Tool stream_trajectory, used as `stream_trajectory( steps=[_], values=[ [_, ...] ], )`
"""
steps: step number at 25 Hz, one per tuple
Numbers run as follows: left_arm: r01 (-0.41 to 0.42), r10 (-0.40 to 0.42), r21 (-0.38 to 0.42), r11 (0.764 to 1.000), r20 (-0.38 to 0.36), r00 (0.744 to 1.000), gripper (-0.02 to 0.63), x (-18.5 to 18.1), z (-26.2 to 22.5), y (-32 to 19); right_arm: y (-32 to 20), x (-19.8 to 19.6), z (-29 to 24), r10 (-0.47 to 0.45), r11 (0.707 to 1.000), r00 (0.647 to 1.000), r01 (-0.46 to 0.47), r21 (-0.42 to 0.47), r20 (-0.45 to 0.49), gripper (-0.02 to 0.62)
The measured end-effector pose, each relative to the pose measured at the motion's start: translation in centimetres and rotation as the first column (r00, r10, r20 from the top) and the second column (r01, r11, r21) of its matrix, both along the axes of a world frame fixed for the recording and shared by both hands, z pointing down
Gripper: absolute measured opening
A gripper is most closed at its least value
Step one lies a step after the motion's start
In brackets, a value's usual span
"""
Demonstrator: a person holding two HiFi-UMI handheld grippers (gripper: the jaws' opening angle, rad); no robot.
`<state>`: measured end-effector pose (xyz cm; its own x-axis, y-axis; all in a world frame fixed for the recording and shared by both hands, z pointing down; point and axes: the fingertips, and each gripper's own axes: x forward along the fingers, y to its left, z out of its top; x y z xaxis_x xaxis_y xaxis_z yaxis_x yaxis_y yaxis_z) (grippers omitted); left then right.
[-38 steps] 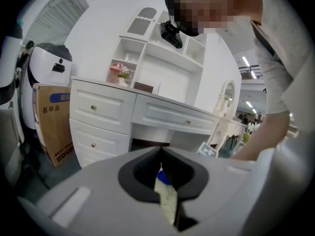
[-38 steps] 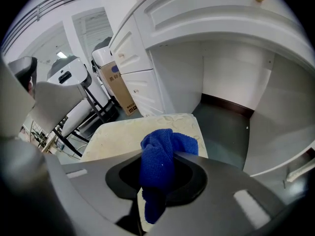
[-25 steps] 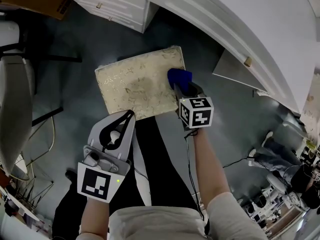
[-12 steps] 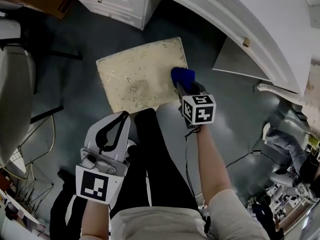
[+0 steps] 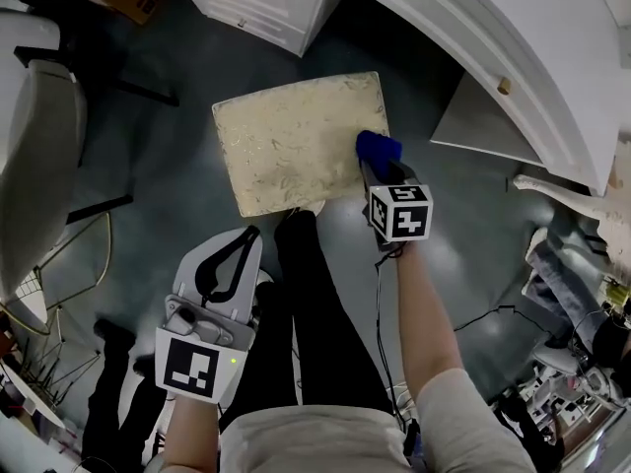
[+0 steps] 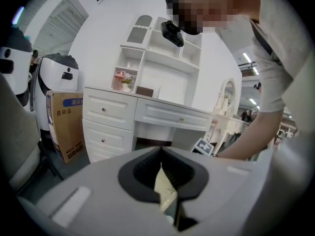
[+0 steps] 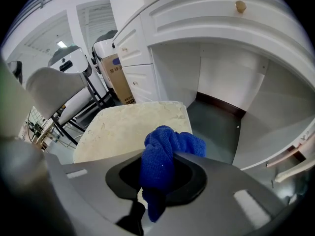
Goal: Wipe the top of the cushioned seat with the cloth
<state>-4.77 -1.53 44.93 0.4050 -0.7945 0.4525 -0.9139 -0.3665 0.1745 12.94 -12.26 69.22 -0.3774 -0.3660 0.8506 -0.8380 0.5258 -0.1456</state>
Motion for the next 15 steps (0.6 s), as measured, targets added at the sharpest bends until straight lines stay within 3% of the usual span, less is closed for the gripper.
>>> stream_trajectory(
  steps=[7,15],
  values=[
    [0.029,-0.029,-0.034,0.999,-0.006,1.0,0.0,-1.4,0.5,2.0,1.4,-3.3,0.0,-0.034,0.999,0.999,0.035,-0.014,0.033,0.078],
    [0.079,-0.079,-0.019,0.997,0.009,0.997,0.0,-3.7,-0.1,3.6,4.7,-9.2,-0.1,-0.113,0.993,0.99,0.116,-0.037,0.081,0.078]
  ],
)
